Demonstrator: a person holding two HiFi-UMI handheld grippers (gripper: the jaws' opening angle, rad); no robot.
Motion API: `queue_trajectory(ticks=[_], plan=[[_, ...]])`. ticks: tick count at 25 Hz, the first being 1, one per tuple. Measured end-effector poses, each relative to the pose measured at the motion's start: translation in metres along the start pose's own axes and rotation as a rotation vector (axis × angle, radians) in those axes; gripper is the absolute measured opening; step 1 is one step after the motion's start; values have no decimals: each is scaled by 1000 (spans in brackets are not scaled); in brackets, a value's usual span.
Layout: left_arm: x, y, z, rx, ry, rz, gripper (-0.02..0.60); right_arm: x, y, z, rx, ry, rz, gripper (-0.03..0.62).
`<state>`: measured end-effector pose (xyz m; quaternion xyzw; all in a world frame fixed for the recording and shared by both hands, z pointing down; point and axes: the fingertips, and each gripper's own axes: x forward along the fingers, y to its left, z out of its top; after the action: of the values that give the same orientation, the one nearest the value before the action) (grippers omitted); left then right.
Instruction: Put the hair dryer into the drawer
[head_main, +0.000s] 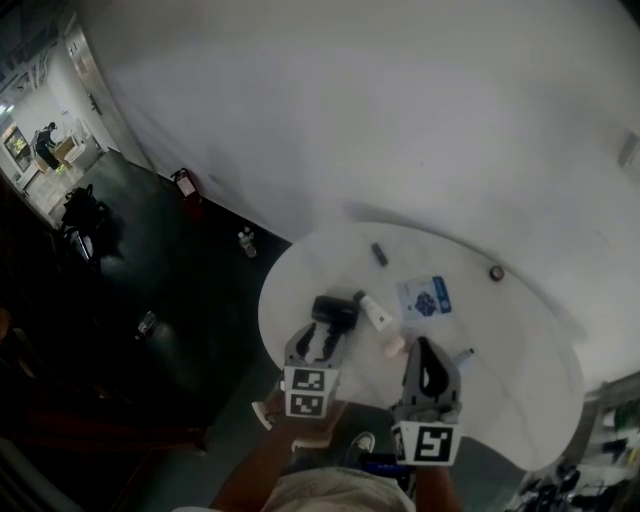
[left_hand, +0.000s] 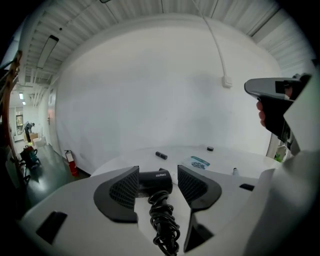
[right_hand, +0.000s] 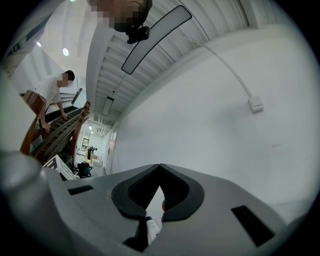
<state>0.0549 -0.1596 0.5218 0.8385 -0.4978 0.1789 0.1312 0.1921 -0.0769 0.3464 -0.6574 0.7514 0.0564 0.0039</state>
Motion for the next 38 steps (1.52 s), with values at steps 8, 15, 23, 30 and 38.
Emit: queue_trajectory(ticks=[8,15,23,30,38], plan=[[38,-5,-46,-20,203,-40,285,-4,-6,-8,-2,22,-8,5],[60,-3,-77,-20,335,-46,318,-8,-13,-17,4,48,-25,5],[82,-7,-91,-18,467,-81,325,-14,-15,-24,7,65,-33,5],[93,-4,-112,-1,615,-80,325,-17,-16,-27,11,73,-40,5],[98,-2,-114,24,643,-47,324,-19,-14,-28,1,81,-38,5]])
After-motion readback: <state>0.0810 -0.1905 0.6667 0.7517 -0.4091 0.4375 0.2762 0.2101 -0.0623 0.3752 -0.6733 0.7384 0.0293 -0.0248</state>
